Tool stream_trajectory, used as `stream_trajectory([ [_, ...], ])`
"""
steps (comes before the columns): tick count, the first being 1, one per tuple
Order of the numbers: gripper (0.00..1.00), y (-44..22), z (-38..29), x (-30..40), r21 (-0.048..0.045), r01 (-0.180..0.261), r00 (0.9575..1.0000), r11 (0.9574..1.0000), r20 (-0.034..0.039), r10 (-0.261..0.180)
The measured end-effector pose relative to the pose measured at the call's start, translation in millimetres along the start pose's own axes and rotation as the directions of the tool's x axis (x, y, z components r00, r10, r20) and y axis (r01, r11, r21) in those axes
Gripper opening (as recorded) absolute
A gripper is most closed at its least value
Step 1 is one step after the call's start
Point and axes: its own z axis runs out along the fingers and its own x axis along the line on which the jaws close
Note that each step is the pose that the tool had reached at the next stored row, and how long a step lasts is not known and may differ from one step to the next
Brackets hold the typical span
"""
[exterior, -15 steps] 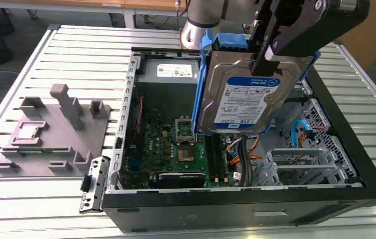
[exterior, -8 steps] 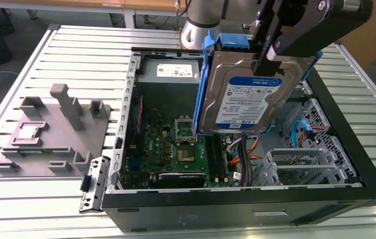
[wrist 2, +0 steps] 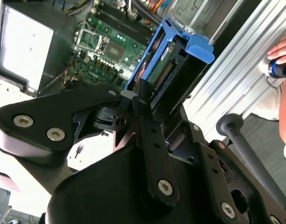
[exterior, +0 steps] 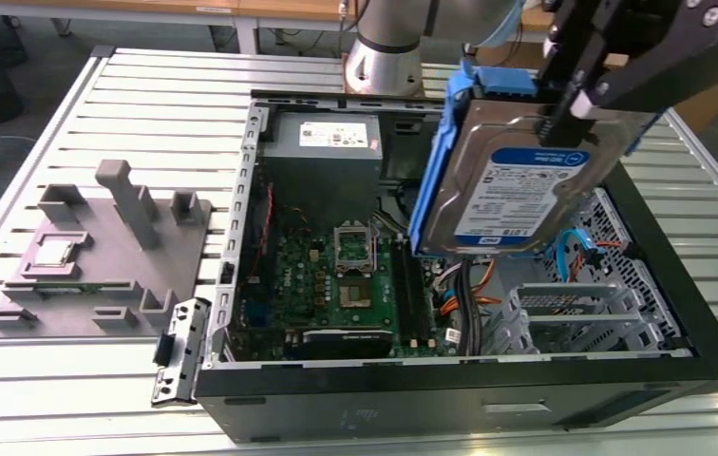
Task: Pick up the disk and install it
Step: 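Insert the disk into the insertion slot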
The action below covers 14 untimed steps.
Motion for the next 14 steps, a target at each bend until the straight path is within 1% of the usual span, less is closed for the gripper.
stream_trajectory([
  [11,0.35,-50.1,-1.7,-1.3,-0.0047,0.0,1.0,1.0,-0.0001,0.0],
  [12,0.35,-59.4,-1.9,-1.6,-0.0055,0.0,1.0,1.0,-0.0001,0.0],
  [14,0.35,-66.7,-2.1,-1.8,-0.0059,0.0,1.0,1.0,-0.0001,0.0],
])
